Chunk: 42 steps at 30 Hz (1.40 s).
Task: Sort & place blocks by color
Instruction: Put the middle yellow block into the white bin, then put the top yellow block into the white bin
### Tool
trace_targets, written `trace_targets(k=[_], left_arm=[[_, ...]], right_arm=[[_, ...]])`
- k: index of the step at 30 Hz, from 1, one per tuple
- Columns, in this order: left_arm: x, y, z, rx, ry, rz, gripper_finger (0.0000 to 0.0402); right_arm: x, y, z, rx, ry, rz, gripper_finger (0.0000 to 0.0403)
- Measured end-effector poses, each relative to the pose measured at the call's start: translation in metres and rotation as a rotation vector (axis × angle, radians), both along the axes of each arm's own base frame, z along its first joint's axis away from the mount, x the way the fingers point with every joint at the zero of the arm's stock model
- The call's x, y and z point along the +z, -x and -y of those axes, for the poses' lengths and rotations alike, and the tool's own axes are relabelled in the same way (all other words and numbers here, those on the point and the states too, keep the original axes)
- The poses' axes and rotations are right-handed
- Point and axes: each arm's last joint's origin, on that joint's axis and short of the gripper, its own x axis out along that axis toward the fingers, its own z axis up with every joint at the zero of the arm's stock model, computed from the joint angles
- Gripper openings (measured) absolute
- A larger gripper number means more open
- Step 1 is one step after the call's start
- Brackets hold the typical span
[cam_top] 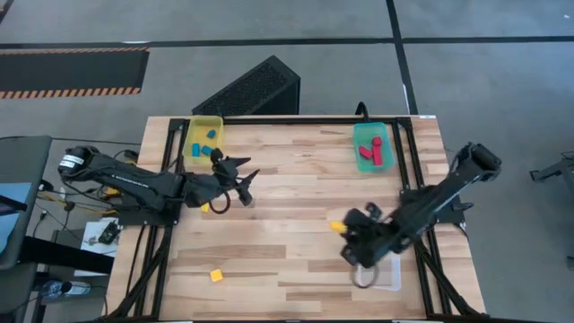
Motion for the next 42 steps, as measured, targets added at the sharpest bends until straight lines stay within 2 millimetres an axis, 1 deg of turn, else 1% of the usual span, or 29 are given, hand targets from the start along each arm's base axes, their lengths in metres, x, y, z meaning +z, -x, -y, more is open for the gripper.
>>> trace_targets(k=[3,5,8,11,15,18,21,25,29,32,34,38,40,42], left_arm=[[0.004,-0.003,-0.008,-0.011,-0.019,0.015,0.0201],[0.005,-0.004,-0.014,-0.024,-0.016,0.025,0.0201],[0.007,-0.006,-0.021,-0.067,0.005,0.049,0.0201],[0.008,-0.007,-0.026,-0.096,0.019,0.062,0.0201],[0.008,-0.007,-0.031,-0.1,0.024,0.07,0.0201],[0.009,-0.007,-0.033,-0.09,0.023,0.072,0.0201],[0.009,-0.007,-0.035,-0.083,0.023,0.072,0.0201],[0.008,-0.007,-0.035,-0.072,0.021,0.067,0.0201],[0.007,-0.006,-0.036,-0.026,0.011,0.047,0.0201],[0.004,-0.005,-0.037,-0.002,0.024,0.03,0.0201],[0.001,-0.004,-0.037,0.008,0.051,0.023,0.0201],[-0.002,-0.003,-0.037,0.038,0.083,0.016,0.0201],[-0.004,-0.002,-0.037,0.051,0.097,0.005,0.0201],[-0.007,-0.001,-0.037,0.058,0.116,-0.013,0.0201]], right_arm=[[0.006,0.025,-0.011,-0.06,-0.058,-0.01,0.0119],[0.005,0.04,-0.019,-0.097,-0.086,-0.043,0.0119],[-0.002,0.057,-0.031,-0.164,-0.109,-0.117,0.0127],[-0.015,0.065,-0.046,-0.214,-0.132,-0.194,0.0134],[-0.037,0.066,-0.061,-0.241,-0.137,-0.333,0.0131],[-0.05,0.063,-0.066,-0.225,-0.115,-0.424,0.0134],[-0.061,0.059,-0.069,-0.181,-0.102,-0.507,0.0152],[-0.068,0.052,-0.068,-0.155,-0.1,-0.56,0.0191],[-0.067,0.049,-0.064,-0.161,-0.107,-0.559,0.0231],[-0.058,0.05,-0.06,-0.168,-0.109,-0.533,0.025],[-0.049,0.049,-0.058,-0.171,-0.081,-0.477,0.0253],[-0.025,0.047,-0.051,-0.162,-0.009,-0.307,0.0251],[-0.017,0.046,-0.048,-0.16,0.031,-0.205,0.0247],[-0.013,0.046,-0.045,-0.161,0.074,-0.136,0.0243]])
